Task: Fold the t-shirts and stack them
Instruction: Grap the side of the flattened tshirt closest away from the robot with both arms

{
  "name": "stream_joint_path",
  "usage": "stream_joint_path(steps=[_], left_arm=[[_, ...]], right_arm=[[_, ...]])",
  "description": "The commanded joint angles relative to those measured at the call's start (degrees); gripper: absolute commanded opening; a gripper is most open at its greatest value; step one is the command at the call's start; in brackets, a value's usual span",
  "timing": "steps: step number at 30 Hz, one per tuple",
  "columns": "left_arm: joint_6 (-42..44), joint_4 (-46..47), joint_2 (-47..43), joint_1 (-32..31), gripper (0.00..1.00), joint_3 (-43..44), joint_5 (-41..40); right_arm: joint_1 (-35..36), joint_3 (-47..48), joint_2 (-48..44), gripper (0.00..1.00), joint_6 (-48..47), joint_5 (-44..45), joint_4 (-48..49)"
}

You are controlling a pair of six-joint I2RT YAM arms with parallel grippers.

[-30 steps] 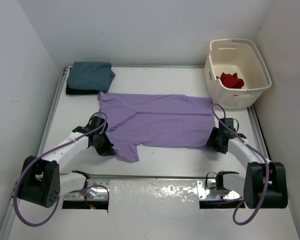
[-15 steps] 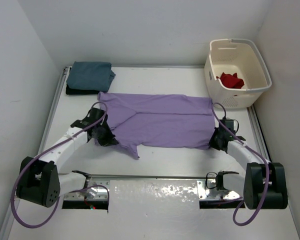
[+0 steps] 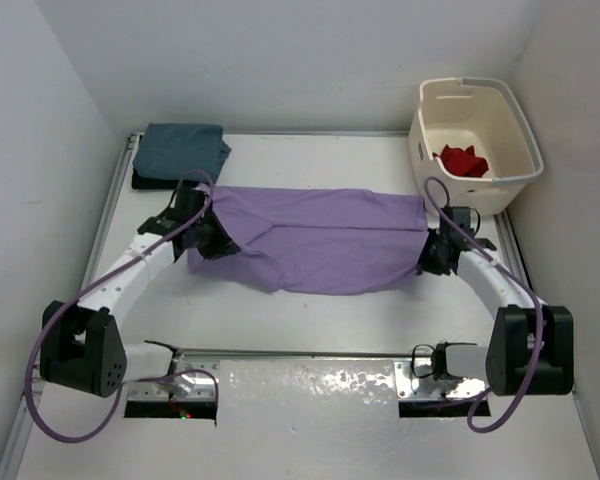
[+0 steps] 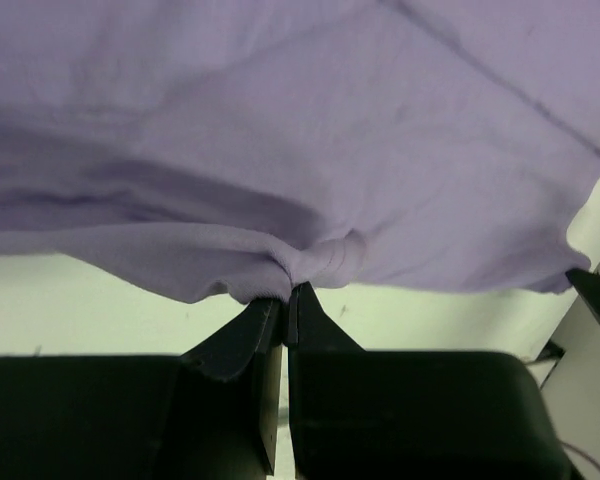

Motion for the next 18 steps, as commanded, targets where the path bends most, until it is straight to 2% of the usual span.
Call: stream_joint_path(steps=[1,11,18], left_arm=[[2.21,3.63,0.15,2.46,0.00,3.92,-1.73],[6.16,12.23,4.80,5.72,0.00,11.47,-4.80],[8.63,14.70,10.34,7.57,0.00,16.31,-6.47]], right_arm=[[-0.04,5.97,2.36,0.00,-1.72,-0.14,-1.36],[-0.22,18.54,10.98,0.00,-3.65,3.02,-3.12],[-0.74,26.62,17.30,0.00,-4.44,4.44,-3.39]])
